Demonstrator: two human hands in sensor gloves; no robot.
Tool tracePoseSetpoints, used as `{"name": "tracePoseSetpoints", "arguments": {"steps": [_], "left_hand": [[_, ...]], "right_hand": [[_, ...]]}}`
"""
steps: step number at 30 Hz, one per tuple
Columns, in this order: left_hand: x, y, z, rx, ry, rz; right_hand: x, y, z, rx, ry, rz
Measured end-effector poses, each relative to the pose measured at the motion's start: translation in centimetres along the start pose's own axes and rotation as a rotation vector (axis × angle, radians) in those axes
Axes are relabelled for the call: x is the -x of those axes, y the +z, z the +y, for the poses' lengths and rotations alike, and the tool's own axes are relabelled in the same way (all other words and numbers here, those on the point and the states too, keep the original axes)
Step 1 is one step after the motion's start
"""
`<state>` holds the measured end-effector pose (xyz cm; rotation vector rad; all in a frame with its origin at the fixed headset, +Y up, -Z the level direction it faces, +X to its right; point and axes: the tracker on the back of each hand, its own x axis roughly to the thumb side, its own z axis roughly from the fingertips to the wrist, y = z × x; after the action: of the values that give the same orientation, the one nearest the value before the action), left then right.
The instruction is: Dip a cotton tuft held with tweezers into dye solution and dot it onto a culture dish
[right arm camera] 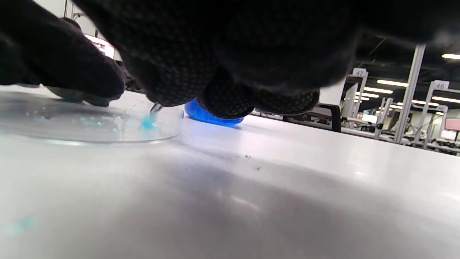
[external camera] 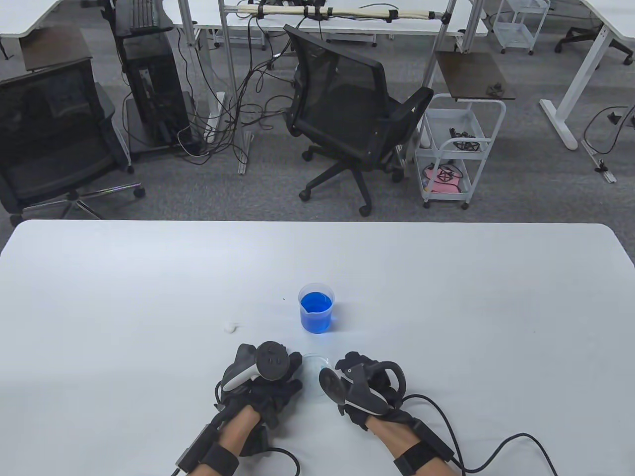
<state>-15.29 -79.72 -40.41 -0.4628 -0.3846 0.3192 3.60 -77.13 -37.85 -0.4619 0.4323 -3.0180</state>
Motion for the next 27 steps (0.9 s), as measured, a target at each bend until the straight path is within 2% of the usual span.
{"name": "tracePoseSetpoints", "arguments": {"steps": [9, 11, 19, 24, 27], "left_hand": [[0.0, 0.0, 0.0, 0.000, 0.000, 0.000], [0.0, 0.0, 0.0, 0.000, 0.000, 0.000], [0.0, 0.0, 0.0, 0.002, -0.002, 0.002], [0.0, 0.0, 0.1, 0.003, -0.001, 0.003], [0.0, -0.1, 0.1, 0.004, 0.000, 0.004]], "right_hand": [[1.7, 0.6, -3.1, 0.097, -0.071, 0.059], [1.6, 0.8, -2.9, 0.091, -0.066, 0.052], [0.4, 0.9, 0.2, -0.016, 0.022, -0.003], [0.4, 0.8, -0.2, -0.004, 0.010, -0.002], [0.9, 1.0, -1.4, 0.032, -0.021, 0.014]]}}
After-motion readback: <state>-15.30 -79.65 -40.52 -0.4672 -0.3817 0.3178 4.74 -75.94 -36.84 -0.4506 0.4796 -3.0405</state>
